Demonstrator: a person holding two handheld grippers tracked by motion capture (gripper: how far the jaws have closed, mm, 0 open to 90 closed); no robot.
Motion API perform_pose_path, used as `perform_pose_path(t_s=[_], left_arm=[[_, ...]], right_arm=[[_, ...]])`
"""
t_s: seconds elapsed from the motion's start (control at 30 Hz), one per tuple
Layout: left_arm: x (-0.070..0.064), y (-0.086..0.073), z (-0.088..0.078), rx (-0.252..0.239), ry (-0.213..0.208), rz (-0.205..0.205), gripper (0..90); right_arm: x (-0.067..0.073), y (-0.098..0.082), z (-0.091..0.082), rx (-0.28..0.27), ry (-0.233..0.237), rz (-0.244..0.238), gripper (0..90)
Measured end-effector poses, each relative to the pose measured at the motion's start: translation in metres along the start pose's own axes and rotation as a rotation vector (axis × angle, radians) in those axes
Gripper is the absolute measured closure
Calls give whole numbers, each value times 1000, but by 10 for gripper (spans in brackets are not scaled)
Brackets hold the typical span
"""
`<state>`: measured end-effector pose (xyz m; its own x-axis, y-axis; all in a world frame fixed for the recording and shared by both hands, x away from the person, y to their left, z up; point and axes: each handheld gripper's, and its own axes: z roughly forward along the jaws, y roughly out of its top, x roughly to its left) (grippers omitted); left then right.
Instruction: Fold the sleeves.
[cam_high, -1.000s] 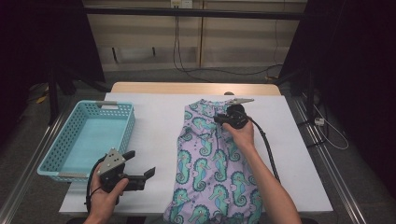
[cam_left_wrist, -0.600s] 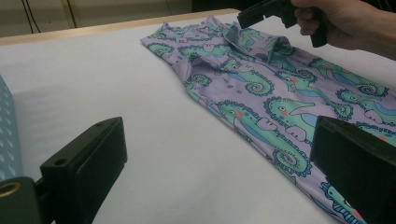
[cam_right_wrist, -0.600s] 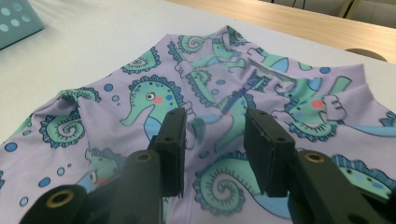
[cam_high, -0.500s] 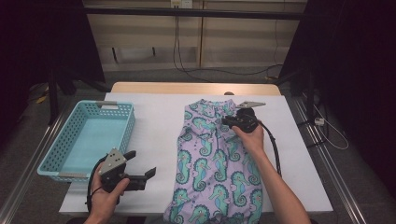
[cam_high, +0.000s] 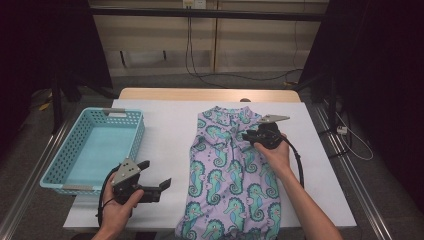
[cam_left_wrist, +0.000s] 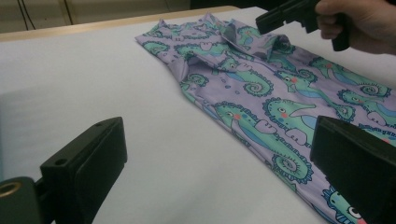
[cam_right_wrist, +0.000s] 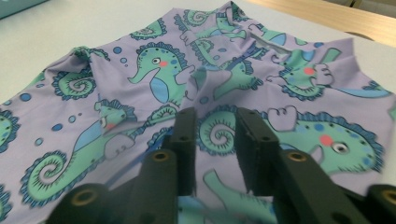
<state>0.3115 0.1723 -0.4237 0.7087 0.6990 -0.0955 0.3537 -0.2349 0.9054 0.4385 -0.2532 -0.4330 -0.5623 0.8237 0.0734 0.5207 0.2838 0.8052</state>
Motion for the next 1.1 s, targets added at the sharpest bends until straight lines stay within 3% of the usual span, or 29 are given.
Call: perform_pose_path(t_s=[0.2,0.3,0.37,0.5,0.7,0.83,0.9,1.0,1.1], left_arm=[[-6,5,8,7,-1,35,41],[-9,6,13,7,24,29,40],[-11,7,19,4,-5,7,40],[-15,10,29,-1,-8,24,40],[-17,14,39,8,-10,31,40],[-20,16,45,16,-16,29,40],[-23,18,53,16,-29,35,40],[-28,18,59,24,-41,71,40],[-29,16,60,39,-45,82,40]], right_arm=[[-8,-10,-28,-26,6,15,605],[-8,-18,-37,-31,-2,30,506],[-4,-23,-38,-35,-6,58,466],[7,-25,-42,-32,-9,46,350],[16,-35,-57,-47,-12,22,301],[18,-47,-67,-44,-17,32,257],[19,-53,-74,-53,-4,55,225],[24,-61,-82,-47,-24,59,201],[28,-69,-92,-48,-27,72,180]])
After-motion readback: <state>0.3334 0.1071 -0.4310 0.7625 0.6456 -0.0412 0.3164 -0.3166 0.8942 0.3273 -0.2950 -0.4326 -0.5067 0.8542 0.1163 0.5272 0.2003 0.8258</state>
